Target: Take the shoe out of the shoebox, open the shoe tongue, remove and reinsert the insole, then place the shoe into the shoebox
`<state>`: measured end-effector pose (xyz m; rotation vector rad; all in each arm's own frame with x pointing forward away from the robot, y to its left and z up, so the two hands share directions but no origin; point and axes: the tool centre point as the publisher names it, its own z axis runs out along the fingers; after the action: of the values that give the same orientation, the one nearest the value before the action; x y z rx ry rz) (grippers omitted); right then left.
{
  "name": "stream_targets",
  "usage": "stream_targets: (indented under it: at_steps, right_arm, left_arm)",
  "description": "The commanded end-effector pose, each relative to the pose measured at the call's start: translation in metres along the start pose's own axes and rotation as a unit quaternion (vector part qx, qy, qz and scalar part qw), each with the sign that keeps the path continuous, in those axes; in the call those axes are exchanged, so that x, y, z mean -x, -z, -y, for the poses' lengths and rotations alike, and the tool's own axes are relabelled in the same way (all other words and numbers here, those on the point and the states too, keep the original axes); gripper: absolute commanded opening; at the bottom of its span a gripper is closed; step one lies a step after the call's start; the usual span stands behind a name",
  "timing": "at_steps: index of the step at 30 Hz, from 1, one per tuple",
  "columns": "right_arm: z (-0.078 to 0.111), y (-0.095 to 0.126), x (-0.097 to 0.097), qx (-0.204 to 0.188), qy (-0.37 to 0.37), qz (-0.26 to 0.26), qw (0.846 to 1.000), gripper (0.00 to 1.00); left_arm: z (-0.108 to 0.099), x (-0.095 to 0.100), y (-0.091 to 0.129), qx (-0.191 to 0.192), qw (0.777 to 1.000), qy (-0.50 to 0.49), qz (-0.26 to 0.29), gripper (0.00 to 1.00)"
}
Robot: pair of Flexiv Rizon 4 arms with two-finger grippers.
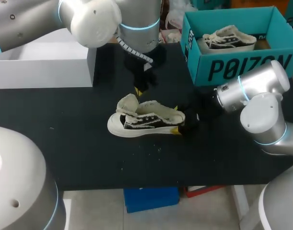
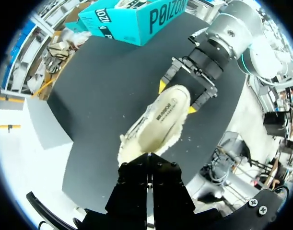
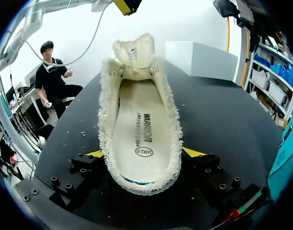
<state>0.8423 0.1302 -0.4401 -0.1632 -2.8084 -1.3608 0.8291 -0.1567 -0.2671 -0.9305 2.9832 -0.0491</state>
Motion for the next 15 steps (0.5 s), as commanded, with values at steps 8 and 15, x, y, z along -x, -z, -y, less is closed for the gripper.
stream_targets:
  at_steps: [8,15]
  right_arm:
    - [0.000,-0.001,0.001,-0.001,-0.001,0.000,1.000,0.00]
    - [0.000,-0.001,0.001,-0.001,-0.001,0.000,1.000,0.00]
  left_arm:
    - [0.012,-0.008,-0.006,-0.092,0.834,-0.511,-0.186,0.00]
    - [0.012,-0.008,-0.006,-0.092,0.834,-0.511,-0.186,0.00]
